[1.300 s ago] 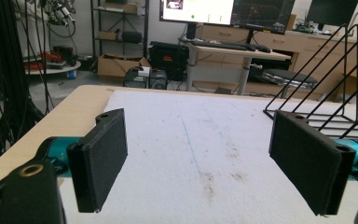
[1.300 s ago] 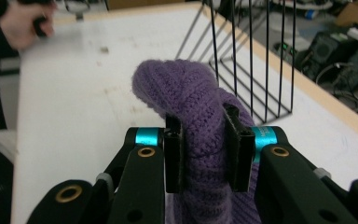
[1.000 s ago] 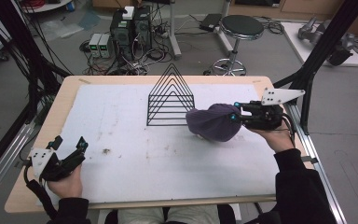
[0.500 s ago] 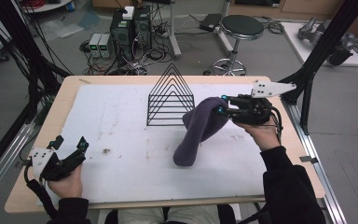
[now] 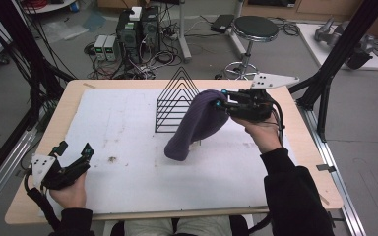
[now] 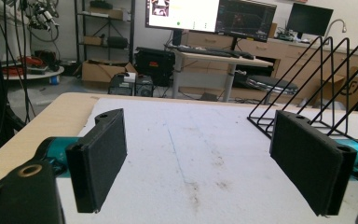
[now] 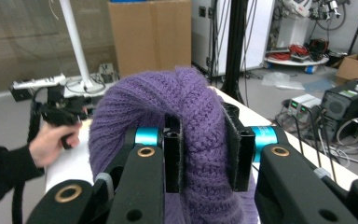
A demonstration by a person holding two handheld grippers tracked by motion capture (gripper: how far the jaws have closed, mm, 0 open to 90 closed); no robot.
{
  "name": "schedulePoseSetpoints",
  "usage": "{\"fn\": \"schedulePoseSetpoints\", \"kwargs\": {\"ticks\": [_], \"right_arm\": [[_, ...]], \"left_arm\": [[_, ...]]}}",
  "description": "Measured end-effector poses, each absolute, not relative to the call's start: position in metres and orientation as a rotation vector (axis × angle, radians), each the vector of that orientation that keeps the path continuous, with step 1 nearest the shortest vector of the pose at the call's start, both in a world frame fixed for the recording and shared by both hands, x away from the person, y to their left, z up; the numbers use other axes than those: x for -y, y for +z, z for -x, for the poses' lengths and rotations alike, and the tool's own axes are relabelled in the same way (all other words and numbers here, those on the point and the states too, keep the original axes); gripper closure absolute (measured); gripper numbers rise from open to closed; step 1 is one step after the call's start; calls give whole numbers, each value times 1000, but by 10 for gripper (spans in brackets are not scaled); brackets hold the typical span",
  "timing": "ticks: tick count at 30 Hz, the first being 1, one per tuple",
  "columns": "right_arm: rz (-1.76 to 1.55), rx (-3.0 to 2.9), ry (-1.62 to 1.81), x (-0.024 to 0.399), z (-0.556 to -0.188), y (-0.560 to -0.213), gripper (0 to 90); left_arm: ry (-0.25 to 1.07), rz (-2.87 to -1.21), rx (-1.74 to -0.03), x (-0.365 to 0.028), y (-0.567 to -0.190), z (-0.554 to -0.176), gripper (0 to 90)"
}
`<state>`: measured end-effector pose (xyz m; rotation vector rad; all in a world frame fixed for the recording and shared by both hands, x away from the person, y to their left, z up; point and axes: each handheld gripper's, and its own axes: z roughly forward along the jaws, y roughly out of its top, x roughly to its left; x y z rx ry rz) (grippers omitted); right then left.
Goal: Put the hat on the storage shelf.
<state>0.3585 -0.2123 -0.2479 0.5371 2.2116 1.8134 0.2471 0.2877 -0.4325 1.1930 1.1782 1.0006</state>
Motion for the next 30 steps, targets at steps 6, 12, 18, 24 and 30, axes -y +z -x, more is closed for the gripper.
{"fn": "schedulePoseSetpoints", "kwargs": {"ticks": [6, 12, 18, 24, 30], "right_arm": [[-541, -2158, 1885, 202, -362, -247, 728], [-554, -2100, 1962, 193, -367, -246, 728], [-575, -2093, 1948, 180, -368, -244, 728], [-591, -2039, 1992, 166, -368, -243, 728], [-587, -2018, 2030, 154, -369, -240, 728]], "left_arm": [[990, -1193, -1151, -285, -429, -247, 188], [927, -1204, -1080, -279, -417, -251, 170], [841, -1285, -924, -267, -398, -256, 153], [667, -1320, -795, -258, -384, -270, 137], [586, -1445, -649, -241, -364, -290, 136]]}}
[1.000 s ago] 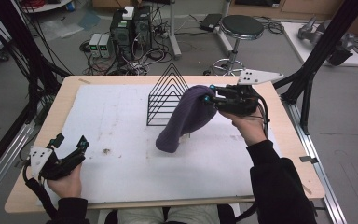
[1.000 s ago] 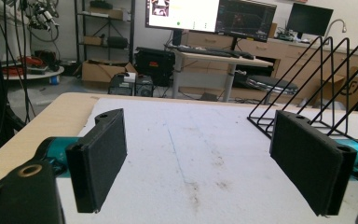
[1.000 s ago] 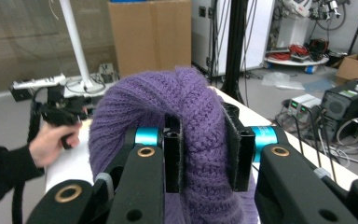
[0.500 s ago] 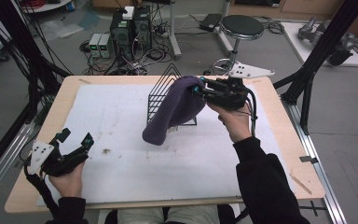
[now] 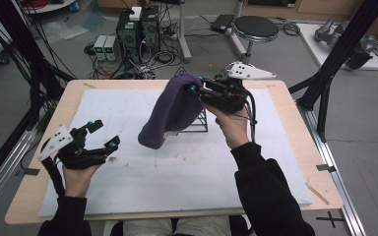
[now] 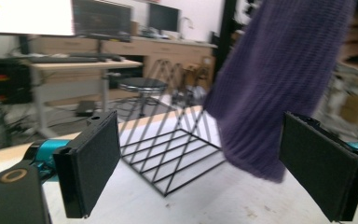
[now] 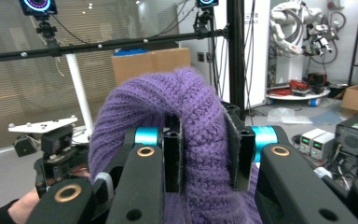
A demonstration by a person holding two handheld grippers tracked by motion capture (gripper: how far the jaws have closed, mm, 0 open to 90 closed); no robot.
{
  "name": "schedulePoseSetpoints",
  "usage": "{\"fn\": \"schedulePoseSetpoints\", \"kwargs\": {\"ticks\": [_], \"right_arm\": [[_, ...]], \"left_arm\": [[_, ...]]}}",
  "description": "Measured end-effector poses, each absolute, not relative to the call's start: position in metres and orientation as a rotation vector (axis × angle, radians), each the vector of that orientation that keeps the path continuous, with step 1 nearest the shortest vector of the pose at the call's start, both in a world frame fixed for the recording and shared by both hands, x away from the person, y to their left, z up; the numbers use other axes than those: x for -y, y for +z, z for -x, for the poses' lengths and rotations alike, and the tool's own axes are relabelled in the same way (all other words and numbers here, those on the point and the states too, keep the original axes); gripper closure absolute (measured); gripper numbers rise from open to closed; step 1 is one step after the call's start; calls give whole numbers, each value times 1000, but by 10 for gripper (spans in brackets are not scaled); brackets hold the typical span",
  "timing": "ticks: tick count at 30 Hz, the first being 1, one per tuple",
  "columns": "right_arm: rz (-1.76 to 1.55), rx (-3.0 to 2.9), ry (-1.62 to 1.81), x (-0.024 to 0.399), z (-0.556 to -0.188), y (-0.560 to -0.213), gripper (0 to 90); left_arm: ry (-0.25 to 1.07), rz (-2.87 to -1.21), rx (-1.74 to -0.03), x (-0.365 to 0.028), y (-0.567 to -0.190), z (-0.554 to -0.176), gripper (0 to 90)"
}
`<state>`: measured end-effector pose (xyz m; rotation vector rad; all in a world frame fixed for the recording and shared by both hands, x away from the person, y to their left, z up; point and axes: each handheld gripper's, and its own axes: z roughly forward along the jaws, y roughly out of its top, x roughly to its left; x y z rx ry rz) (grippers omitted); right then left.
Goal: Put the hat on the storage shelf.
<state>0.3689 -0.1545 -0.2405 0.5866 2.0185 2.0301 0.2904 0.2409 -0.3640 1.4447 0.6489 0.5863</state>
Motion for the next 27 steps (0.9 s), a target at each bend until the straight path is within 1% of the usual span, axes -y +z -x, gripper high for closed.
{"fn": "schedulePoseSetpoints", "kwargs": {"ticks": [5, 14, 18, 22, 23, 25, 26, 27], "right_arm": [[-597, -2022, 2033, 148, -370, -240, 728], [-624, -2035, 2018, 141, -370, -239, 727], [-640, -2046, 2016, 140, -369, -239, 727], [-645, -2066, 1998, 140, -366, -238, 727], [-648, -2066, 1998, 140, -366, -238, 727], [-653, -2071, 1985, 142, -365, -237, 727], [-657, -2075, 1982, 144, -365, -236, 726], [-658, -2079, 1972, 146, -364, -235, 726]], "left_arm": [[575, -1515, -588, -227, -352, -302, 139], [440, -1607, -469, -193, -348, -311, 168], [407, -1653, -472, -178, -353, -318, 176], [381, -1667, -466, -170, -355, -324, 228], [383, -1676, -471, -168, -355, -325, 256], [396, -1697, -459, -165, -355, -325, 409], [427, -1713, -456, -164, -354, -325, 549], [466, -1715, -459, -163, -353, -324, 716]]}}
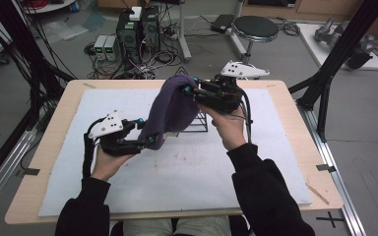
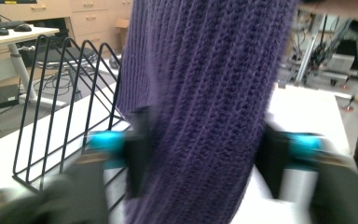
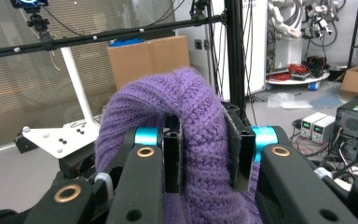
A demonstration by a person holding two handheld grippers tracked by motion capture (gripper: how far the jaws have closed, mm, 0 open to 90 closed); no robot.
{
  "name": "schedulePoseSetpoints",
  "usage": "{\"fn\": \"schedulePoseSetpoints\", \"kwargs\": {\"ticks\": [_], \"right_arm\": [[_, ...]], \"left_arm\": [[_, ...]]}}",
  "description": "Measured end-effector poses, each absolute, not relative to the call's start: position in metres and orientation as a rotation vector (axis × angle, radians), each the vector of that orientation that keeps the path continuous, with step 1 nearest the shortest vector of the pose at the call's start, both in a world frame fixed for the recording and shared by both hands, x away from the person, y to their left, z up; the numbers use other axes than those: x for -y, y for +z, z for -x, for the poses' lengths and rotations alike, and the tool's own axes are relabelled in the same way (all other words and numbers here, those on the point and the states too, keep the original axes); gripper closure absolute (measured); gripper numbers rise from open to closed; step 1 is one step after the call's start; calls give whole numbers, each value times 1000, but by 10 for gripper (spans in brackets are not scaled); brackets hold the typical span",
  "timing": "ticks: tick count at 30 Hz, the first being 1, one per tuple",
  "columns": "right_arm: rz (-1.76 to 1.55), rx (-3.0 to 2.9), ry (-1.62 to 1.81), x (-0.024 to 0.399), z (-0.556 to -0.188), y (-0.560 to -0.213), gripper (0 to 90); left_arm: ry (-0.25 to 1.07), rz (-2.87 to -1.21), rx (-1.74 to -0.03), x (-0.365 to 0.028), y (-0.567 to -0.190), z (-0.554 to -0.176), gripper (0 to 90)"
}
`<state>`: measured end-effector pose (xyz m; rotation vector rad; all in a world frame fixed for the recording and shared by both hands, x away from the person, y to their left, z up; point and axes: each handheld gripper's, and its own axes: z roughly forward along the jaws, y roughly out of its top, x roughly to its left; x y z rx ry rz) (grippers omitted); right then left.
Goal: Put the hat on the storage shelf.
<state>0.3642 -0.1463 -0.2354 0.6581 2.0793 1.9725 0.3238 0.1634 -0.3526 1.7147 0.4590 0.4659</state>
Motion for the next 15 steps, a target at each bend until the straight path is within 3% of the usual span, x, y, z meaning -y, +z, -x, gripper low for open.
{"fn": "schedulePoseSetpoints", "kwargs": {"ticks": [1, 4, 15], "right_arm": [[-657, -2084, 1950, 149, -364, -235, 726], [-671, -2088, 1904, 162, -363, -231, 726], [-690, -2058, 1828, 202, -361, -210, 725]], "left_arm": [[465, -1704, -460, -164, -351, -325, 782], [450, -1660, -492, -170, -346, -332, 819], [413, -1588, -502, -161, -319, -353, 830]]}}
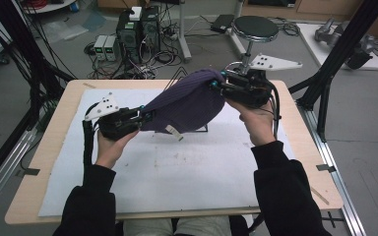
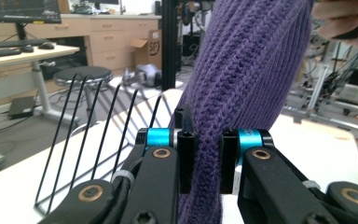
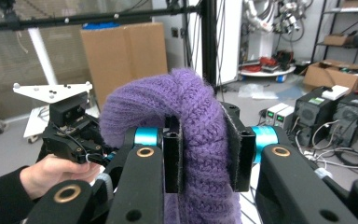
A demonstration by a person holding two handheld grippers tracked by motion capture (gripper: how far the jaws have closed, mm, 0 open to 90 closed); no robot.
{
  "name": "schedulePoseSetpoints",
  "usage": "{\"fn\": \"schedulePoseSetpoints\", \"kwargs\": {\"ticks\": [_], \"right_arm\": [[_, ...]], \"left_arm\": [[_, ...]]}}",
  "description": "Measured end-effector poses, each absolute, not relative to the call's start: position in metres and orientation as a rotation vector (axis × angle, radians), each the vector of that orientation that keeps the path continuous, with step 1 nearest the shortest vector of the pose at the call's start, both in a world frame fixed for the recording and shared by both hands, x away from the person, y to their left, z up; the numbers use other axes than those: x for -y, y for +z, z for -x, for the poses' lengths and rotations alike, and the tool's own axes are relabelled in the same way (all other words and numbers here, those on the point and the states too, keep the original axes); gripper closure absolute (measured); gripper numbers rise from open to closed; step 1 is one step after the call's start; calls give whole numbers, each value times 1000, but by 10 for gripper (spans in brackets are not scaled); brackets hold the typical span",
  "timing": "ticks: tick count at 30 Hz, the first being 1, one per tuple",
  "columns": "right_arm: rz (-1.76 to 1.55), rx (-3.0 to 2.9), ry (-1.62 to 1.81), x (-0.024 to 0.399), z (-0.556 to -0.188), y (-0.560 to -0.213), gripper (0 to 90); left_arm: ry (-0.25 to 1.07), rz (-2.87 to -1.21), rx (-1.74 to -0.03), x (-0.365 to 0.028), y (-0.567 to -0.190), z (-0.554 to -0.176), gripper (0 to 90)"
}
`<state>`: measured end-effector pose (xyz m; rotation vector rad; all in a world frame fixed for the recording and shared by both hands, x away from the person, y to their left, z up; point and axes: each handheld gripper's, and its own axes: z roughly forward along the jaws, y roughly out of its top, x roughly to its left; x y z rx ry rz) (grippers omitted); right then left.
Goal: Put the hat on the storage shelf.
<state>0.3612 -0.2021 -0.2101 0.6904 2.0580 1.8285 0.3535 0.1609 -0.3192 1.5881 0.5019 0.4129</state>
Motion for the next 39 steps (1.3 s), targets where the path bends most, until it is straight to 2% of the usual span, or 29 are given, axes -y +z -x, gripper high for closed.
{"fn": "schedulePoseSetpoints", "kwargs": {"ticks": [11, 23, 39], "right_arm": [[-760, -1943, 1765, 226, -368, -198, 726], [-811, -1859, 1715, 241, -371, -189, 726], [-836, -1772, 1699, 238, -379, -164, 725]], "left_arm": [[421, -1573, -490, -140, -296, -382, 831], [372, -1542, -491, -118, -291, -403, 829], [417, -1431, -531, -110, -271, -424, 827]]}}
